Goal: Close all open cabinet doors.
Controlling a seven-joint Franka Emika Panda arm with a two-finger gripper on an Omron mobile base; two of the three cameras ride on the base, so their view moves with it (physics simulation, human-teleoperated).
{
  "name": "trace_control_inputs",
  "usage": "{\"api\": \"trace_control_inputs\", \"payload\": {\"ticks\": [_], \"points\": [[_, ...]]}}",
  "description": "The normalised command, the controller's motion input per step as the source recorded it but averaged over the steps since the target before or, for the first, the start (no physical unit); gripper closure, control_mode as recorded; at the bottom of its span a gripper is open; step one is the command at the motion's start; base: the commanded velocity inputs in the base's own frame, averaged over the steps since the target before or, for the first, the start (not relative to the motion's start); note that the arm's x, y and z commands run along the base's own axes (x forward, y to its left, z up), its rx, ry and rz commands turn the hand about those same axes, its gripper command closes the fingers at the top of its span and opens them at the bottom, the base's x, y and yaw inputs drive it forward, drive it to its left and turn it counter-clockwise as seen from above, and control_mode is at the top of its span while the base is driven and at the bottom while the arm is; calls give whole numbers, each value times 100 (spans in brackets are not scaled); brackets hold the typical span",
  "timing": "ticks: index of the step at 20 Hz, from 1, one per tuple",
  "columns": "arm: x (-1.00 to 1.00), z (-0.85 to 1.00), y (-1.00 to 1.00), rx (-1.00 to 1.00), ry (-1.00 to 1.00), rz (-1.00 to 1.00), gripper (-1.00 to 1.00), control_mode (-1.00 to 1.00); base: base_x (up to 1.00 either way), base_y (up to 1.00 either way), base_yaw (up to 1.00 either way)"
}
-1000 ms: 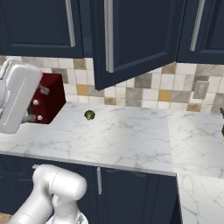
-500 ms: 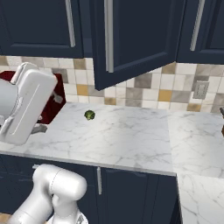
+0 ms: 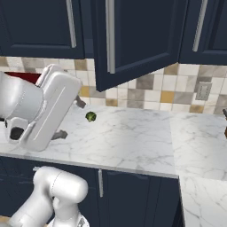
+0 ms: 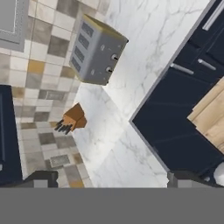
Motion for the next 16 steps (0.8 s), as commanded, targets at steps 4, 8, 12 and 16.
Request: {"api": "trace_control_inputs", "payload": {"ticks": [4, 8, 12, 16], "points": [[30, 0, -43, 6, -1, 2, -100, -100, 0, 0, 0], [37, 0, -43, 8, -2, 7, -100, -100, 0, 0, 0], [38, 1, -38, 8, -5, 12, -100, -100, 0, 0, 0], [36, 1, -38, 11, -6, 28, -100, -100, 0, 0, 0]]}}
